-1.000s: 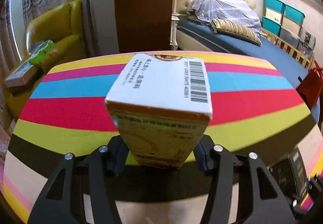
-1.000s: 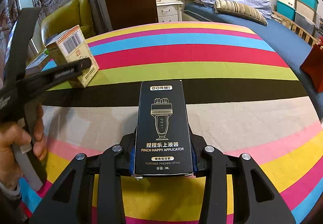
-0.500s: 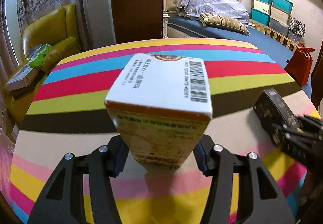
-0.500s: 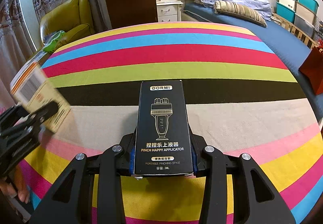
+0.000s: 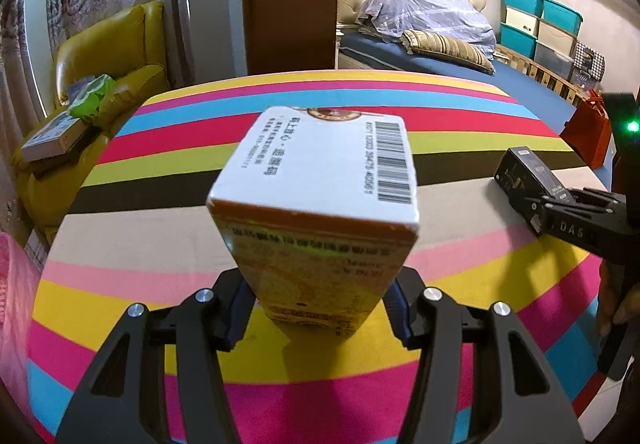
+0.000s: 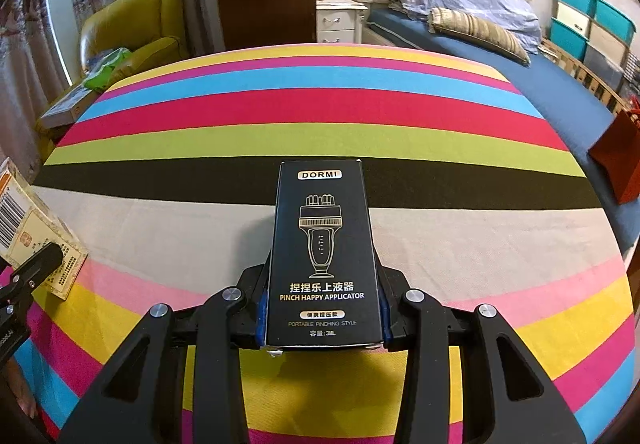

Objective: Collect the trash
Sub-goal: 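Carry the tan box with the left tool while the right tool carries the DORMI box to the bin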

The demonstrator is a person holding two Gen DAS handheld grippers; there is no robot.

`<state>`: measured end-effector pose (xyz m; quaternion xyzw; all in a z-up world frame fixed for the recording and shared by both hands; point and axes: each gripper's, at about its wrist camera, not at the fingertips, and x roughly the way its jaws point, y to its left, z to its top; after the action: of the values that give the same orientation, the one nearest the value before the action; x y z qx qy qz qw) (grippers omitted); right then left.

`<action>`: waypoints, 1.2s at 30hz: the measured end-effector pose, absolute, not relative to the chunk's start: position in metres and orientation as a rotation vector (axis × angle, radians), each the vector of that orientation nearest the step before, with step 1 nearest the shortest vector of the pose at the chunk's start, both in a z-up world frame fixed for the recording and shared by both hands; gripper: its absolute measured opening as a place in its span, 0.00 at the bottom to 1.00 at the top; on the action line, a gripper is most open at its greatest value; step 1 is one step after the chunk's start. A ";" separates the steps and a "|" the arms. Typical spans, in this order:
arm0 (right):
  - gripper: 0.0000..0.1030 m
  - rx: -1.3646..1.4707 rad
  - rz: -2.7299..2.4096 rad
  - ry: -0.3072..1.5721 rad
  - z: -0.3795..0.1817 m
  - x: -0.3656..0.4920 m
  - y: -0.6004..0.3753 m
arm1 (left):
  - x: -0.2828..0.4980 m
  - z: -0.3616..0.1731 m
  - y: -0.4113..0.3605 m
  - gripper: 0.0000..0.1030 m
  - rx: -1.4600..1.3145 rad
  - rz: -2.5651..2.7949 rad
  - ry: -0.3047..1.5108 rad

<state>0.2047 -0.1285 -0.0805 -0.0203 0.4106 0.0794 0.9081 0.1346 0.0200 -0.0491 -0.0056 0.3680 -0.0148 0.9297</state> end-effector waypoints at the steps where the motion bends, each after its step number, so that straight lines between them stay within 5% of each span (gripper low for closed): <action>1: 0.37 -0.044 0.170 0.846 -0.080 0.204 -0.127 | 0.130 -0.049 0.024 0.52 -0.021 -0.030 0.755; 36: 0.37 -0.272 0.538 0.672 -0.053 0.063 0.016 | -0.026 -0.049 0.138 0.53 -0.040 0.141 0.643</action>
<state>0.0627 0.0157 -0.0527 -0.1316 0.3247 0.2601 0.8998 -0.0265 0.1378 -0.0490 -0.0195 0.3159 0.0691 0.9461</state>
